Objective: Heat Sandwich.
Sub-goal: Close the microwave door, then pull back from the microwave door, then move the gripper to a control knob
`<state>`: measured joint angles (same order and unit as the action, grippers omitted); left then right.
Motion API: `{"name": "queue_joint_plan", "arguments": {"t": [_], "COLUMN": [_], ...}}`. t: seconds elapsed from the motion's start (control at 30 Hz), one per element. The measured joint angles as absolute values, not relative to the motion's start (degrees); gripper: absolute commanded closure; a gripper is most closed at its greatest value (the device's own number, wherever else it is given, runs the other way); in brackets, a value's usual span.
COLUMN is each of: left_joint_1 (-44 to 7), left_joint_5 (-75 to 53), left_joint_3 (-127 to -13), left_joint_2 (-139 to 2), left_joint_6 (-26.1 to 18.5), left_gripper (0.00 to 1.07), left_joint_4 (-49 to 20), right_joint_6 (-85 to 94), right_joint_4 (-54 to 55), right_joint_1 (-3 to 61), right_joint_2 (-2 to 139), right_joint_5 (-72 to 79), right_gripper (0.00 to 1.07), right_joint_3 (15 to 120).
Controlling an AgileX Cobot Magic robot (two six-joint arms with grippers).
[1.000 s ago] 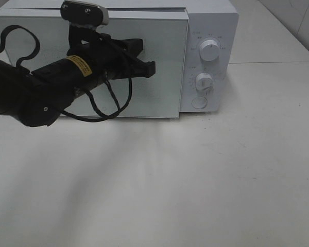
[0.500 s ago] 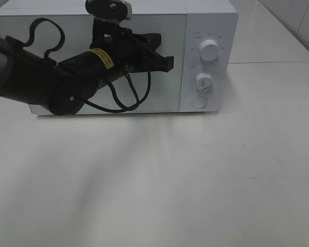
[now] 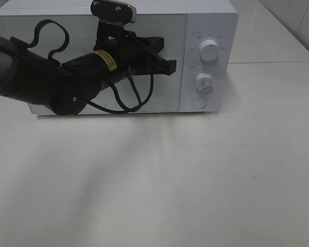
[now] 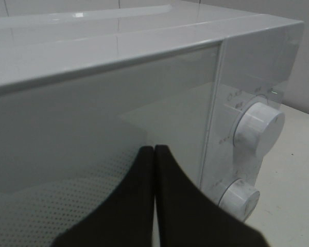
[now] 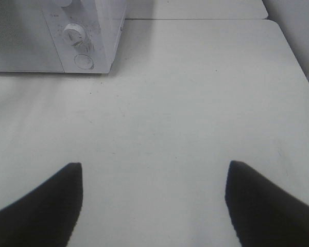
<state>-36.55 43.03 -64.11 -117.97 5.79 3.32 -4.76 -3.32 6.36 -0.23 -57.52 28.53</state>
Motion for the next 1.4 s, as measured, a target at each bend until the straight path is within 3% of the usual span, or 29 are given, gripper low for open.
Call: {"name": "queue_joint_plan", "arguments": {"t": [0.63,0.93,1.4], "left_joint_1": [-37.99,-40.05,-40.51], "left_joint_5": [39.19,31.28,30.42], "left_joint_3": [-64.11,-63.60,-46.47], "left_joint_2": [-116.43,-114.36,-101.53], "left_joint_6": [5.79,5.79,5.79], "left_gripper": [1.07,1.07,1.07], "left_joint_4": [0.00,-2.69,-2.75], "right_joint_6": [-4.76,-4.76,-4.76], "right_joint_4": [-3.32,-3.32,-3.32], "right_joint_1": [6.36,6.36,6.36], "right_joint_2": [-0.23,-0.23,-0.23], "right_joint_5": [-57.52,-57.52,-57.52], "right_gripper": [0.33,0.33,0.33], "right_joint_3": [28.53,28.53,28.53]}}
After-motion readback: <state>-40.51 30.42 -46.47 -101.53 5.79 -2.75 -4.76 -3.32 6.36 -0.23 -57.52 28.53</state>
